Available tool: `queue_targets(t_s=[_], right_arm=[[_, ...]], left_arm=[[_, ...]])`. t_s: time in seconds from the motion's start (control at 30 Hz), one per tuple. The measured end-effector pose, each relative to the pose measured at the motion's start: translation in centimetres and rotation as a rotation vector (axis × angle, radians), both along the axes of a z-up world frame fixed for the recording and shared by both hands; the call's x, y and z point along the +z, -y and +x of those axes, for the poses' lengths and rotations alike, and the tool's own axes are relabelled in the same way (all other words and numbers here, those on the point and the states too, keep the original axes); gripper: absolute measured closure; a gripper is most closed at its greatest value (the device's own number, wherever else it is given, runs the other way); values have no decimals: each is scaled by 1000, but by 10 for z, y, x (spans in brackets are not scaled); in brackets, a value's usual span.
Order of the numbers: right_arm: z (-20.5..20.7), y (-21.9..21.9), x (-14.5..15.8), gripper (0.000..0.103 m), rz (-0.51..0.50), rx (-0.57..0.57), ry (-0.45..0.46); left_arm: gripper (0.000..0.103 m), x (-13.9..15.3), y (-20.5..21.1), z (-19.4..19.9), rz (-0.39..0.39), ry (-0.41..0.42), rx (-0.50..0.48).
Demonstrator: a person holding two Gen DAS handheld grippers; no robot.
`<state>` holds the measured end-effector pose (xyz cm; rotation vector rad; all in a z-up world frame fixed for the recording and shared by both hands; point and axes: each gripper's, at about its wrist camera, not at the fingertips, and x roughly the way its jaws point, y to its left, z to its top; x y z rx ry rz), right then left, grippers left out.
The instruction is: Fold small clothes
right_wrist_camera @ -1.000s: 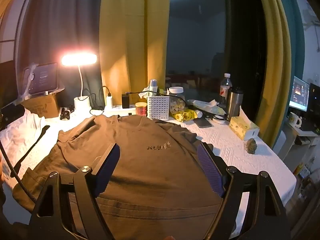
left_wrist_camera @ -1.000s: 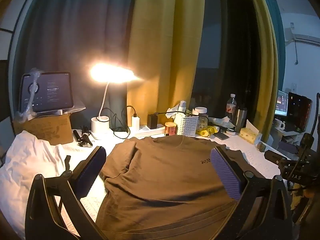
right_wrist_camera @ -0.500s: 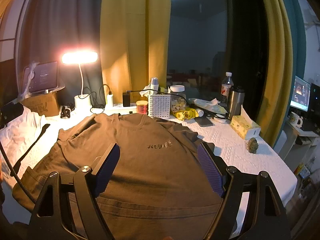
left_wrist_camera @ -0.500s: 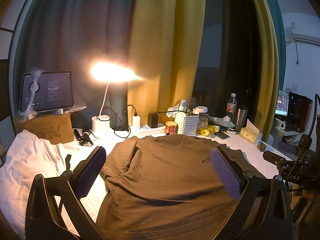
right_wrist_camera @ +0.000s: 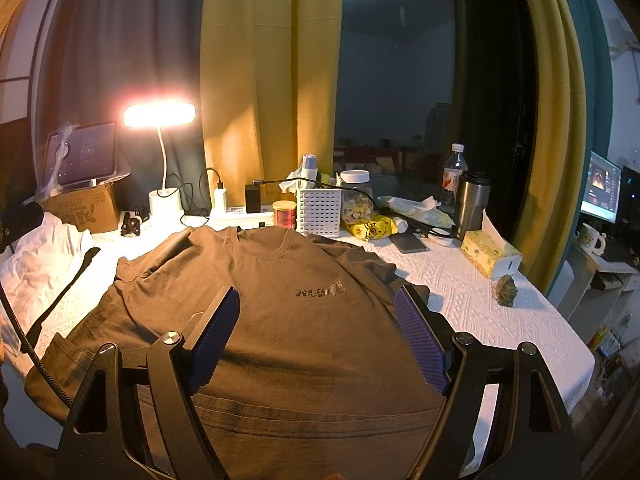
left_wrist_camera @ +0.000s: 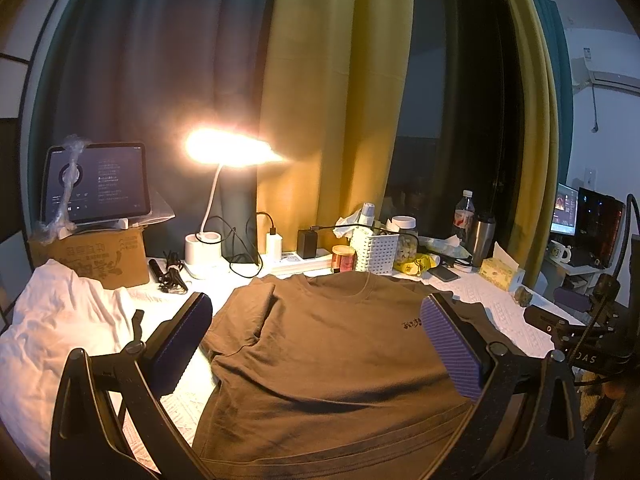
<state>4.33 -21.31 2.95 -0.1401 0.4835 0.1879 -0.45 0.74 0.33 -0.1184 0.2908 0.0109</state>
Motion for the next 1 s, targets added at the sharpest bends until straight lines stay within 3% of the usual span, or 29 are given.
queue_targets(t_s=[1.0], right_arm=[[3, 1, 0, 20, 0, 0, -4]], left_arm=[[1, 0, -2, 0, -1, 1, 3]])
